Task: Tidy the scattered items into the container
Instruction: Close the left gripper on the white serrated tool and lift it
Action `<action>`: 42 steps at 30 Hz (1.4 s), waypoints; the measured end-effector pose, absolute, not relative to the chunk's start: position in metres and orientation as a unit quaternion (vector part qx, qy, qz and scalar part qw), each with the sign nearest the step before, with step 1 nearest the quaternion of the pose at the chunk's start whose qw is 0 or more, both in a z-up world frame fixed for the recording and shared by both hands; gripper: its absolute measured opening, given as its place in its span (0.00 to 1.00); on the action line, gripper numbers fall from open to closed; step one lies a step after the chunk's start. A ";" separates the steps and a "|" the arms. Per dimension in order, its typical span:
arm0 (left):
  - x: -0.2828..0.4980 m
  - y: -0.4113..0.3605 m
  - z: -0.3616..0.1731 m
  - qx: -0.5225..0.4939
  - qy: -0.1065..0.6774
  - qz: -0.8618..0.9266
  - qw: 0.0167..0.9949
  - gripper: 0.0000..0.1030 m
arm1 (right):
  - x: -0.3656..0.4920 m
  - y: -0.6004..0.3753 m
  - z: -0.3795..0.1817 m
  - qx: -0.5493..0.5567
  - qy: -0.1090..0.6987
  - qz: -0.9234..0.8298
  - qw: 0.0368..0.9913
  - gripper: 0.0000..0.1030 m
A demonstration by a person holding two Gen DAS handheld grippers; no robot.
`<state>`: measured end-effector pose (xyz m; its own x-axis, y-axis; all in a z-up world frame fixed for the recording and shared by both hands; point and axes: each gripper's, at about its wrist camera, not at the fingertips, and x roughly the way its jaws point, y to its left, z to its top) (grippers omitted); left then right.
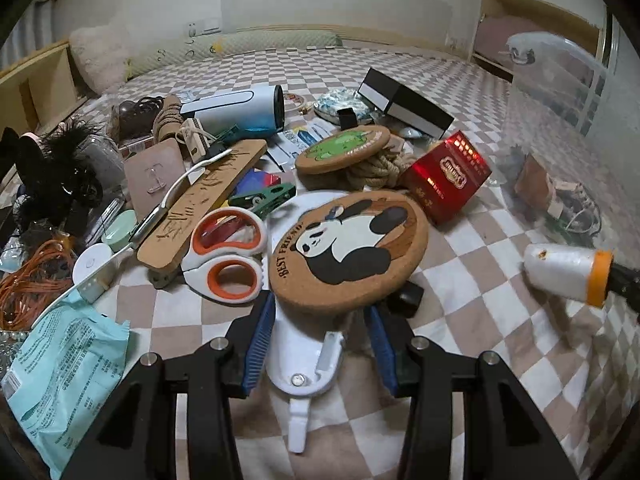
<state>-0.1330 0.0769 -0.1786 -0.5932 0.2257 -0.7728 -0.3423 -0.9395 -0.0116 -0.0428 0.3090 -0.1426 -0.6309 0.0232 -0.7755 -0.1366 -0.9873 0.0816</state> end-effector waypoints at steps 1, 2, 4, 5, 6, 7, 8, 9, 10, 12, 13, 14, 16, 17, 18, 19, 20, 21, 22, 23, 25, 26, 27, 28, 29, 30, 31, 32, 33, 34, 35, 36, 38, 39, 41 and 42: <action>-0.133 0.076 -0.181 -0.423 0.072 0.890 0.155 0.52 | -0.043 0.309 -0.143 -0.428 0.067 0.900 0.044 0.07; -0.133 0.076 -0.183 -0.425 0.074 0.889 0.151 0.59 | -0.043 0.310 -0.143 -0.428 0.068 0.900 0.044 0.07; -0.136 0.072 -0.187 -0.432 0.070 0.888 0.140 0.60 | -0.043 0.309 -0.143 -0.429 0.069 0.900 0.043 0.07; -0.137 0.070 -0.189 -0.436 0.065 0.887 0.137 0.62 | -0.043 0.309 -0.143 -0.429 0.069 0.900 0.042 0.07; -0.140 0.068 -0.190 -0.441 0.058 0.885 0.135 0.62 | -0.043 0.309 -0.143 -0.429 0.069 0.900 0.041 0.07; -0.141 0.067 -0.191 -0.442 0.056 0.885 0.136 0.62 | -0.043 0.308 -0.143 -0.429 0.069 0.900 0.040 0.07; -0.142 0.068 -0.191 -0.443 0.055 0.884 0.136 0.62 | -0.043 0.308 -0.143 -0.429 0.069 0.900 0.039 0.07; -0.143 0.068 -0.192 -0.443 0.055 0.884 0.137 0.62 | -0.043 0.308 -0.143 -0.429 0.069 0.900 0.039 0.07; -0.143 0.069 -0.192 -0.442 0.056 0.884 0.138 0.62 | -0.044 0.307 -0.143 -0.429 0.068 0.900 0.039 0.07; -0.143 0.072 -0.192 -0.441 0.058 0.884 0.142 0.62 | -0.044 0.308 -0.144 -0.430 0.068 0.899 0.039 0.07; -0.143 0.074 -0.192 -0.439 0.059 0.884 0.145 0.62 | -0.044 0.308 -0.144 -0.430 0.068 0.899 0.040 0.07; -0.143 0.076 -0.192 -0.439 0.061 0.884 0.148 0.62 | -0.044 0.308 -0.144 -0.430 0.069 0.899 0.040 0.07; -0.144 0.078 -0.193 -0.441 0.063 0.883 0.151 0.54 | -0.044 0.309 -0.144 -0.430 0.069 0.899 0.041 0.07; -0.144 0.077 -0.193 -0.442 0.061 0.882 0.151 0.50 | -0.045 0.309 -0.144 -0.430 0.070 0.899 0.041 0.07; -0.144 0.076 -0.193 -0.442 0.058 0.882 0.151 0.50 | -0.045 0.310 -0.144 -0.430 0.069 0.899 0.040 0.07; -0.145 0.075 -0.193 -0.443 0.056 0.882 0.152 0.50 | -0.046 0.310 -0.145 -0.430 0.068 0.899 0.040 0.07; -0.145 0.074 -0.192 -0.445 0.048 0.881 0.154 0.49 | -0.046 0.310 -0.145 -0.430 0.067 0.899 0.040 0.07; -0.144 0.072 -0.190 -0.446 0.040 0.880 0.157 0.48 | -0.046 0.310 -0.145 -0.430 0.067 0.899 0.040 0.07; -0.144 0.070 -0.189 -0.447 0.029 0.880 0.159 0.48 | -0.046 0.310 -0.145 -0.430 0.066 0.899 0.040 0.07; -0.145 0.067 -0.187 -0.452 0.008 0.877 0.166 0.48 | -0.046 0.310 -0.145 -0.430 0.066 0.900 0.040 0.07; -0.146 0.059 -0.183 -0.460 -0.038 0.869 0.180 0.48 | -0.046 0.310 -0.145 -0.430 0.067 0.900 0.040 0.07; -0.147 0.053 -0.181 -0.463 -0.069 0.864 0.188 0.48 | -0.046 0.310 -0.145 -0.430 0.067 0.900 0.040 0.07; -0.147 0.045 -0.179 -0.467 -0.107 0.855 0.197 0.48 | -0.045 0.310 -0.145 -0.430 0.067 0.899 0.040 0.07; -0.148 0.038 -0.178 -0.471 -0.147 0.845 0.205 0.48 | -0.045 0.309 -0.145 -0.430 0.068 0.899 0.040 0.07; -0.149 0.029 -0.179 -0.473 -0.194 0.832 0.216 0.48 | -0.045 0.309 -0.145 -0.430 0.068 0.899 0.040 0.07; -0.149 0.020 -0.179 -0.475 -0.242 0.815 0.226 0.48 | -0.044 0.309 -0.144 -0.430 0.068 0.899 0.039 0.07; -0.149 0.013 -0.179 -0.474 -0.270 0.805 0.231 0.48 | -0.044 0.309 -0.144 -0.430 0.068 0.900 0.039 0.07; -0.149 0.008 -0.179 -0.474 -0.295 0.796 0.235 0.48 | -0.043 0.309 -0.143 -0.429 0.068 0.900 0.039 0.07; -0.147 0.001 -0.179 -0.471 -0.325 0.784 0.241 0.48 | -0.043 0.309 -0.143 -0.428 0.068 0.900 0.039 0.07; -0.145 -0.004 -0.180 -0.470 -0.350 0.772 0.247 0.48 | -0.042 0.308 -0.142 -0.427 0.068 0.901 0.039 0.07; -0.144 -0.007 -0.182 -0.470 -0.370 0.761 0.251 0.48 | -0.042 0.308 -0.142 -0.427 0.067 0.901 0.039 0.07; -0.142 -0.010 -0.183 -0.471 -0.390 0.749 0.254 0.48 | -0.042 0.308 -0.142 -0.426 0.067 0.901 0.039 0.07; -0.139 -0.015 -0.189 -0.474 -0.425 0.726 0.258 0.48 | -0.042 0.307 -0.144 -0.428 0.067 0.900 0.039 0.07; -0.138 -0.016 -0.192 -0.477 -0.440 0.716 0.258 0.48 | -0.042 0.307 -0.144 -0.429 0.067 0.900 0.039 0.07; -0.137 -0.017 -0.192 -0.480 -0.454 0.706 0.257 0.48 | -0.042 0.306 -0.144 -0.429 0.066 0.900 0.040 0.07; -0.137 -0.017 -0.192 -0.481 -0.453 0.706 0.255 0.48 | -0.041 0.306 -0.144 -0.428 0.065 0.900 0.040 0.07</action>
<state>-0.1373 -0.0171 -0.1921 -0.4076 0.7964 -0.4468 0.0754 -0.4583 -0.8856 -0.0411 0.3057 -0.1437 -0.6296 0.0164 -0.7768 -0.1276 -0.9884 0.0826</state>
